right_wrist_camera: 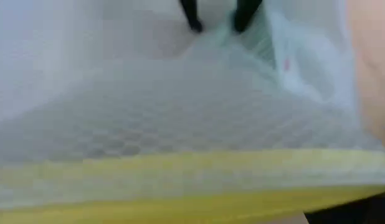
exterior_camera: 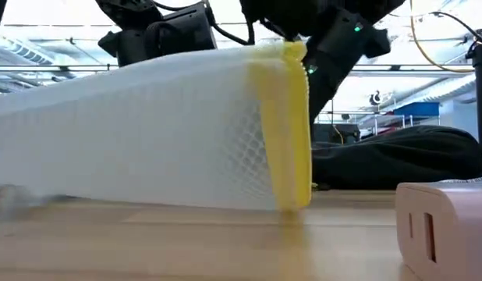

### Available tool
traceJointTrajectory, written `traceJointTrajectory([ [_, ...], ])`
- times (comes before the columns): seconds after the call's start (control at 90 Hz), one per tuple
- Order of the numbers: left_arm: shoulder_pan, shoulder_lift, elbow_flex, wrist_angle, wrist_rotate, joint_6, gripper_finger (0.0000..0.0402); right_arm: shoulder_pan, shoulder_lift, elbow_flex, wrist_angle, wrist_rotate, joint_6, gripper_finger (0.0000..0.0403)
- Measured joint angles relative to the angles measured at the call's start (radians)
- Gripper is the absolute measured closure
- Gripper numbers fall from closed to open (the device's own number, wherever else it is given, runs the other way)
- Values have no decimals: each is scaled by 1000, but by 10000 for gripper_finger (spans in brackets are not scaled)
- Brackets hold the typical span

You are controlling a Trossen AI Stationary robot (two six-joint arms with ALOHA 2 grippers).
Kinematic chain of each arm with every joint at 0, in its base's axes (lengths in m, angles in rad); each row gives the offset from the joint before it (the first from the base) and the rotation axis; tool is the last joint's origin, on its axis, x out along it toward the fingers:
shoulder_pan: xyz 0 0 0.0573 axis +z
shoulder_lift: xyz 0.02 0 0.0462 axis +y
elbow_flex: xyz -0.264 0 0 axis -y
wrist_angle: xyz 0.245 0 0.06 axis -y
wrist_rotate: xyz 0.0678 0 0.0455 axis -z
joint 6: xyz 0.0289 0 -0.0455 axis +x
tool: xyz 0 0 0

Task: Unpack backpack
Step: Remove the earphones from the green zip bag

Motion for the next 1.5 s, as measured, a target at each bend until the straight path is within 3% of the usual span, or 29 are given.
traceJointTrajectory([
  [0.278, 0, -2, 0, 7, 28, 9, 268, -53, 55, 5, 248, 6, -175, 51],
  [0.611, -14, -3, 1, -13, 30, 41, 268, -70, 158, 11, 317, -53, -164, 60],
  [0.756, -13, -4, 1, -12, 31, 34, 268, -78, 158, 11, 309, -92, -149, 136],
  [0.967, -14, -4, 2, -15, 33, 5, 268, -92, 156, 13, 265, -134, -134, 353],
  [1.011, -13, -4, 4, -24, 33, 1, 268, -95, 153, 13, 260, -153, -145, 382],
  [1.233, -17, -4, 13, -85, 39, -30, 268, -82, 87, 12, 169, -179, -134, 402],
  [1.5, -30, -16, 8, -140, 38, -115, 268, -48, -33, 0, -98, -182, -129, 402],
])
